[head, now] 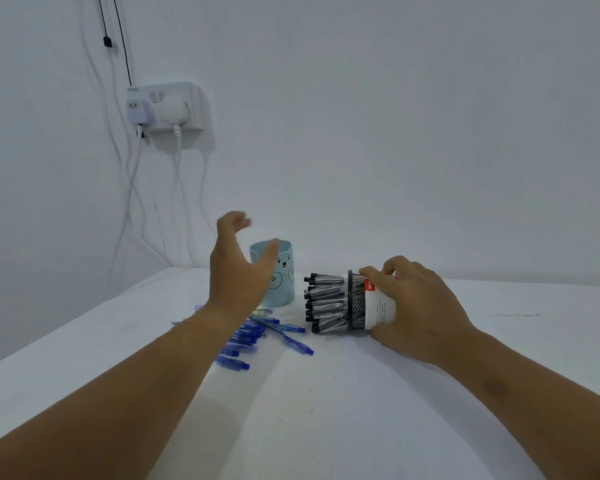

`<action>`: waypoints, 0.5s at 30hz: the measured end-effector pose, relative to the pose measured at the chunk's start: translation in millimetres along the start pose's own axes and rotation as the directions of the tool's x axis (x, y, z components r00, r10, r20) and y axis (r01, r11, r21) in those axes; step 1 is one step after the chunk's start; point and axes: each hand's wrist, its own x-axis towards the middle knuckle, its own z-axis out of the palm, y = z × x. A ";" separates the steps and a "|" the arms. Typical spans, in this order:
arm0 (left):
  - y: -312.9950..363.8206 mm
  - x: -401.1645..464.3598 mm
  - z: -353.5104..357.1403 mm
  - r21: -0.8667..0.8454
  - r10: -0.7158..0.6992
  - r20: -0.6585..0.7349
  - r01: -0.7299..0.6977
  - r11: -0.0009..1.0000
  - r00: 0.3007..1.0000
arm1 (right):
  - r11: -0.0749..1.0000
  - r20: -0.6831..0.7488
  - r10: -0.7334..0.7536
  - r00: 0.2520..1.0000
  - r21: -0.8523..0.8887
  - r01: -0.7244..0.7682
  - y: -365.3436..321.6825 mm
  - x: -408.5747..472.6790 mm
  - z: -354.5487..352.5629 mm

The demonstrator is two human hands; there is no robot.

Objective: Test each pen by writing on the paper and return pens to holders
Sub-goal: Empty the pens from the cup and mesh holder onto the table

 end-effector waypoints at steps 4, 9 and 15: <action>37.5 -2.4 3.4 0.189 0.120 0.686 -0.335 0.923 0.718 | 1.000 -0.004 -0.002 1.000 -0.007 0.002 -1.3 -0.4 -0.9; 45.5 5.9 40.7 0.406 -0.202 0.854 -0.372 0.835 0.479 | 1.000 -0.022 -0.001 1.000 -0.008 0.001 -8.5 -5.7 -4.8; 49.0 -0.6 55.6 0.437 -0.163 0.834 -0.451 0.778 0.527 | 1.000 -0.070 0.009 0.997 -0.008 -0.010 -8.2 -7.5 -0.6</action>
